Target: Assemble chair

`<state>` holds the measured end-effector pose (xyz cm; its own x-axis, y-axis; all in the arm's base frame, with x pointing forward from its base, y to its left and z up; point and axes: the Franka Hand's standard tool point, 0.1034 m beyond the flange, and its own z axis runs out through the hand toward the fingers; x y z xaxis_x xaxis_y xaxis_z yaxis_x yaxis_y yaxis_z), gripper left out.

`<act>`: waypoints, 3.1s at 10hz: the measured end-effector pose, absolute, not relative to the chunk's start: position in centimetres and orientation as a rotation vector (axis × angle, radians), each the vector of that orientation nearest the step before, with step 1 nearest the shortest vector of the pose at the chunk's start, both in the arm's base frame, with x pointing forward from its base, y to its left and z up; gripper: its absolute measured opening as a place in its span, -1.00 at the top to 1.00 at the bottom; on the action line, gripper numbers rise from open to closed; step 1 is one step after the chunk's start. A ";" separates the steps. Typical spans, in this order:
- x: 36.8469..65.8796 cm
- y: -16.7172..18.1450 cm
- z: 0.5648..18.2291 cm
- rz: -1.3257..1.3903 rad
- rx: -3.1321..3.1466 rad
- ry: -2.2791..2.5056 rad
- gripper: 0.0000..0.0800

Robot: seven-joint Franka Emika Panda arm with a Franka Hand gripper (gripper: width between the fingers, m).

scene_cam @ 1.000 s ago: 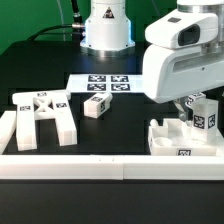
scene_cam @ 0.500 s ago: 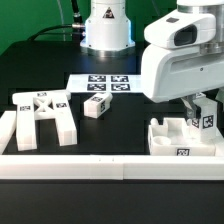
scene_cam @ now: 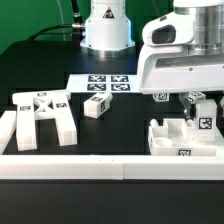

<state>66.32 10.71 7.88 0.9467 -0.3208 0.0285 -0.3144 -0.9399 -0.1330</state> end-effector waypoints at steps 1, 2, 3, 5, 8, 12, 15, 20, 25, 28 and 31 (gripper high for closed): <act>66.3 10.7 7.9 -0.064 -2.939 0.662 0.27; 66.3 10.6 7.8 -0.053 -2.897 0.822 0.27; 66.4 10.6 7.8 -0.042 -2.860 0.944 0.27; 66.4 10.5 7.8 -0.028 -2.784 1.145 0.27; 66.4 10.5 7.7 -0.026 -2.771 1.179 0.25; 66.3 10.7 7.9 -0.044 -2.924 0.742 -0.53; 66.3 11.0 7.9 -0.069 -3.005 0.310 -0.62; 66.2 11.3 7.9 -0.101 -3.026 -0.231 -0.62; 66.2 11.1 7.8 -0.125 -2.996 -0.615 -0.62; 66.3 10.4 7.8 -0.135 -2.954 -0.815 -0.32; 66.3 10.3 7.7 -0.134 -2.955 -0.814 0.28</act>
Offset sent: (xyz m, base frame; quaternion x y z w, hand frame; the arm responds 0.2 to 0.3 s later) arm 0.0073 0.0026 -0.0037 -0.0070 -0.0124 0.2463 0.9691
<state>66.32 10.34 7.75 0.8556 0.5071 0.1036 0.5136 -0.8567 -0.0481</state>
